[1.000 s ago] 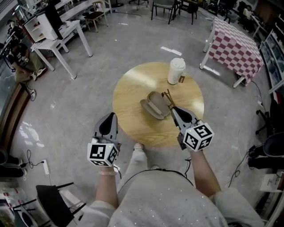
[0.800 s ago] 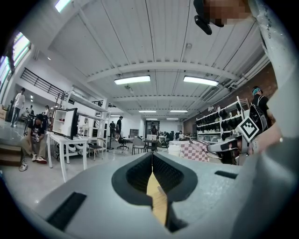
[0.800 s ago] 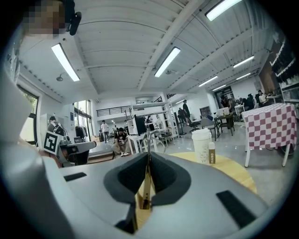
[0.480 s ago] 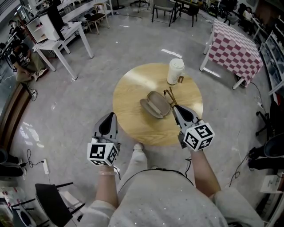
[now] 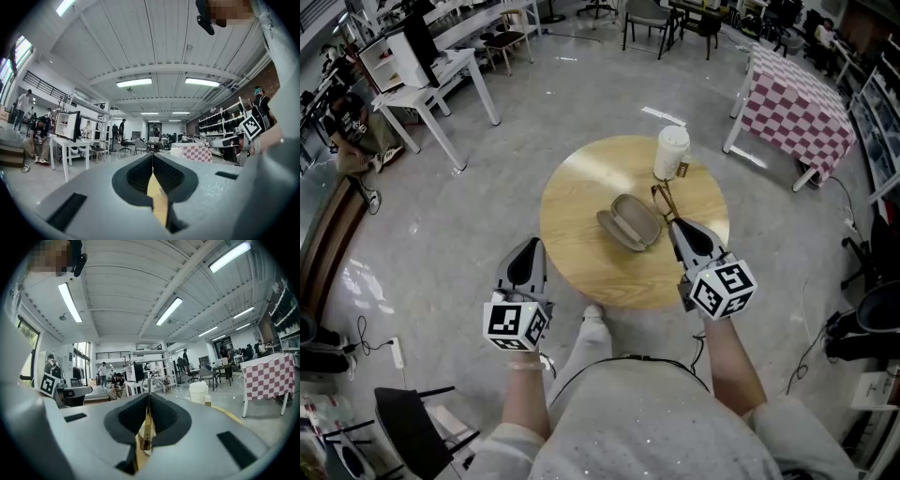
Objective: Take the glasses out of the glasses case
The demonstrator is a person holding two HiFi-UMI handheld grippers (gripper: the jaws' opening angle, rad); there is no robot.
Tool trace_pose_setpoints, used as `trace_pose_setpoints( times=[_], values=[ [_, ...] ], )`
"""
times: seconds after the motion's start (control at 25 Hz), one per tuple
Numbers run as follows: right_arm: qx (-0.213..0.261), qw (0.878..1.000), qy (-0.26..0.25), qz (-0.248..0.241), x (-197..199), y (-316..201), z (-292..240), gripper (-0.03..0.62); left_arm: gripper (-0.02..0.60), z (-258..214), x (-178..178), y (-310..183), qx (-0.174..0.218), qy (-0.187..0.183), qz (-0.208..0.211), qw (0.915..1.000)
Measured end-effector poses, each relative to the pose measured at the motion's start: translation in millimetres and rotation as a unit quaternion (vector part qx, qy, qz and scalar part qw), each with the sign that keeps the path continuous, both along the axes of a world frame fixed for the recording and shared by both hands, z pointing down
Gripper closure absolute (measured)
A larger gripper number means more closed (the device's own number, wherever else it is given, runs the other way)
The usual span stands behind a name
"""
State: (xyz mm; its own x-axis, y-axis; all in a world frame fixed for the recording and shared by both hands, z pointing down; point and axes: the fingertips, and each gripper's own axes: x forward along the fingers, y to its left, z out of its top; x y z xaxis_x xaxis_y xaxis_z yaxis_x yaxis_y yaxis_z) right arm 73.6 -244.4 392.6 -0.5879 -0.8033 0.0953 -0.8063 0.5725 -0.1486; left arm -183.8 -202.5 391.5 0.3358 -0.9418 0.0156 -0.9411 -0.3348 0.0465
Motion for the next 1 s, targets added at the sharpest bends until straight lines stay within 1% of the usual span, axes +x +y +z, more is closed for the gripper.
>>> trace_pose_setpoints(
  times=[1.0],
  values=[
    [0.015, 1.000, -0.001, 0.007, -2.2, 3.9, -6.1, 0.574, 0.577, 2.8, -9.0, 10.2, 0.001, 0.001, -0.007, 1.0000]
  ],
)
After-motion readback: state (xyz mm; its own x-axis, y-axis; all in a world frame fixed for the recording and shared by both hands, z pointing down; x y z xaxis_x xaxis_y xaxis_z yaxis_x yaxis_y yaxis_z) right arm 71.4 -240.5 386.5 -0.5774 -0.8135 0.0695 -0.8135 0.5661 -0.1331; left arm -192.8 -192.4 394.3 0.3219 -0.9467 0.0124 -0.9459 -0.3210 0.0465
